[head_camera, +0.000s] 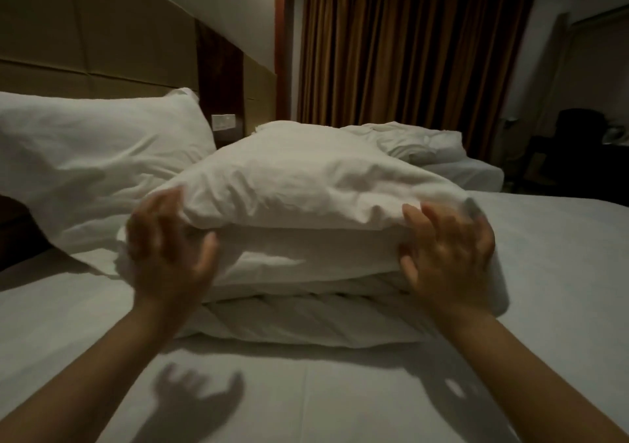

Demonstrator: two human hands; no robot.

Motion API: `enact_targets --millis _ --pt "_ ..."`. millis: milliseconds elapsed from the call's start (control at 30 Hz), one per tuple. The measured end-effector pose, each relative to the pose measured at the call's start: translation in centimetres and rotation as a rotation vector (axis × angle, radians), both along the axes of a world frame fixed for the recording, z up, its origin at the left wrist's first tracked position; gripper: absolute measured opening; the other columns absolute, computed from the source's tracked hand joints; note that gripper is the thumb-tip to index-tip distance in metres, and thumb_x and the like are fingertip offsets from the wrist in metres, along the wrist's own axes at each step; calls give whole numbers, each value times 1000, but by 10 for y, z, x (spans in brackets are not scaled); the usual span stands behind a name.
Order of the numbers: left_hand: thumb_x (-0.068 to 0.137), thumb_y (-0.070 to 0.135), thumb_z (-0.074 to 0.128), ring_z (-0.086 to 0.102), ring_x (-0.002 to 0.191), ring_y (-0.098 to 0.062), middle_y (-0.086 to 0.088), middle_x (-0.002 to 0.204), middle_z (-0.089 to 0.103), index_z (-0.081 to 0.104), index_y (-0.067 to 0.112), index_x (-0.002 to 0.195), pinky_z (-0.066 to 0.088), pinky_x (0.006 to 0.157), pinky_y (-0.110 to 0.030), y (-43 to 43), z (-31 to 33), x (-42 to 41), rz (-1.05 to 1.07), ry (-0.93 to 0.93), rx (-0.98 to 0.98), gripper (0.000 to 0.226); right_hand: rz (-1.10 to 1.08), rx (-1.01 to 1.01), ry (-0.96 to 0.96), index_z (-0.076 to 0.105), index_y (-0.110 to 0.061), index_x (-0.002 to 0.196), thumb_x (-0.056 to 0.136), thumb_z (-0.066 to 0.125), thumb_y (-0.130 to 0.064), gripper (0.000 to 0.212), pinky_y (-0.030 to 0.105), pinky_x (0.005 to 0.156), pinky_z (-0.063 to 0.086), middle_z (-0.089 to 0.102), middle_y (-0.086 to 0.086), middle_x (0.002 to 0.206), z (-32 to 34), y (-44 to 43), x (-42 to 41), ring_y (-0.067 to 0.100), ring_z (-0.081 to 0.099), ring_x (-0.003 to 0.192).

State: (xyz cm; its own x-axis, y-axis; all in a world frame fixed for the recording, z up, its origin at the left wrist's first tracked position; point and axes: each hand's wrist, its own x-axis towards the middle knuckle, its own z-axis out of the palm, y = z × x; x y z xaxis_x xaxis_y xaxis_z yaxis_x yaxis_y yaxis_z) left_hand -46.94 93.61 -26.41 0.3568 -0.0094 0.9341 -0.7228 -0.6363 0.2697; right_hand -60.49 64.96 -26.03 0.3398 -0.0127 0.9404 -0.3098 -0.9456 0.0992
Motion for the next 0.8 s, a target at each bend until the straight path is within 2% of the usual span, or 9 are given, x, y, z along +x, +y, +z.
enact_targets --millis 67,133,200,367,467,567,633,700,800 --pt "83 23 51 46 109 -33 -15 121 47 45 14 123 40 91 -43 -49 4 -20 -155 -298 200 41 -42 50 3 42 -20 129 79 47 -40 54 52 107 20 40 8 129 -10 -15 -15 32 39 121" --pt "85 19 51 54 96 -30 -14 109 59 51 16 114 44 80 -37 -97 -6 -44 -364 -394 371 29 -81 99 9 39 -19 132 80 46 -45 58 53 107 19 35 11 134 -21 -30 -31 34 36 126" --pt "86 18 51 60 86 -30 -14 102 65 52 16 112 47 73 -34 -133 -25 -57 -445 -415 492 26 -124 155 13 37 -18 133 80 46 -47 61 55 106 22 32 15 137 -31 -42 -43 36 32 129" --pt "78 28 47 45 111 -27 -9 125 46 45 24 126 39 92 -44 -178 -42 -51 -190 -388 537 48 -95 340 86 34 -18 136 82 46 -53 65 60 99 36 38 19 140 -41 -59 -48 41 44 123" --pt "78 29 43 45 107 -28 -10 125 48 44 25 128 42 94 -46 -192 -34 -49 -152 -375 541 51 30 456 121 22 -26 139 83 66 -46 75 54 94 44 44 20 140 -40 -56 -43 42 53 116" --pt "80 25 47 49 100 -33 -11 116 52 53 21 124 43 85 -43 -213 -16 -52 -150 -408 532 45 135 492 134 14 -34 138 86 69 -30 76 47 81 51 47 18 137 -35 -51 -37 38 57 107" --pt "78 20 50 59 81 -30 -9 93 65 69 15 107 52 68 -37 -223 2 -58 -248 -434 515 34 131 405 75 19 -32 143 90 59 -12 69 45 71 53 55 19 127 -23 -62 -41 40 62 94" --pt "76 17 50 58 52 -25 -4 63 63 73 14 74 45 43 -27 -225 18 -66 -403 -493 517 23 50 500 11 30 -30 146 90 47 1 67 46 77 53 57 17 125 -3 -87 -51 39 61 97" --pt "73 9 54 53 49 -23 -5 60 56 61 13 60 38 40 -25 -222 33 -80 -567 -568 602 15 -14 664 9 41 -28 141 98 41 -8 47 41 90 49 56 11 129 8 -107 -58 32 56 111"
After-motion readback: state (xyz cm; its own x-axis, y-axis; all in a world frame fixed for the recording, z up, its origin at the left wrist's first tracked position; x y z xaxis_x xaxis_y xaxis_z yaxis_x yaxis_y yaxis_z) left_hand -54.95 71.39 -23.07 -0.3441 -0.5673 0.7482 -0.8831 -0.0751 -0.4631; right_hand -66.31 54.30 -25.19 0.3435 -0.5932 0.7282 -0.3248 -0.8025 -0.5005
